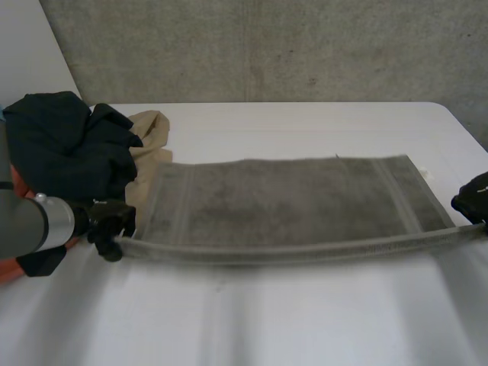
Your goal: Fold the laundry.
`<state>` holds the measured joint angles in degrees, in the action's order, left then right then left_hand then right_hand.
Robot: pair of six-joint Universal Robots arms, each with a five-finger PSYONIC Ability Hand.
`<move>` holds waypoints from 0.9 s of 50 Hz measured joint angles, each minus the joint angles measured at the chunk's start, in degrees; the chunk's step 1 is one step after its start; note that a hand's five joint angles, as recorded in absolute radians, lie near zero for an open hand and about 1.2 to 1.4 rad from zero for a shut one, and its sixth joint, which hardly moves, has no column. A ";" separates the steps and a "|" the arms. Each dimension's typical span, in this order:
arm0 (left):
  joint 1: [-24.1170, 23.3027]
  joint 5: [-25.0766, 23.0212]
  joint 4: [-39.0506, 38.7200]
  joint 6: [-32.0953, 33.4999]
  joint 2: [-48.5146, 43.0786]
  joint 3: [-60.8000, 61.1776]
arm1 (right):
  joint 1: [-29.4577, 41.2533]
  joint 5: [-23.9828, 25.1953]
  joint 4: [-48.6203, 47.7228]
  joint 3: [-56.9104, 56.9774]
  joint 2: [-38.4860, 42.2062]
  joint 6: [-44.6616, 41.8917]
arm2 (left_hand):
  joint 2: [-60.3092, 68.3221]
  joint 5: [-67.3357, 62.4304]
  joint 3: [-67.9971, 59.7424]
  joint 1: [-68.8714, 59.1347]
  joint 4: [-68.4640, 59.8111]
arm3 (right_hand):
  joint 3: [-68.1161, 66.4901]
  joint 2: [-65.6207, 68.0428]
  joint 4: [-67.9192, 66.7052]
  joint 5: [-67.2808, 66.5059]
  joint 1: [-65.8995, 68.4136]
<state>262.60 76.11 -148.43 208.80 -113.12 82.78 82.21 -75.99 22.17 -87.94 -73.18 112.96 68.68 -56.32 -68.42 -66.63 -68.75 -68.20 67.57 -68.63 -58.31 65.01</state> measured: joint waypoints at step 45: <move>-15.06 24.02 -4.45 -17.36 -42.26 -65.27 | 12.13 -11.36 -35.89 45.20 46.33 19.83 | -25.79 22.74 25.33 26.77 24.70 | 22.48 -24.00 22.34 22.93 -22.03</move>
<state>247.53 100.13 -152.87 191.44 -155.38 17.52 94.34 -87.34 -13.72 -42.74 -26.85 132.79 42.88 -33.58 -43.09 -39.86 -44.05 -45.71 43.57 -46.29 -35.39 42.98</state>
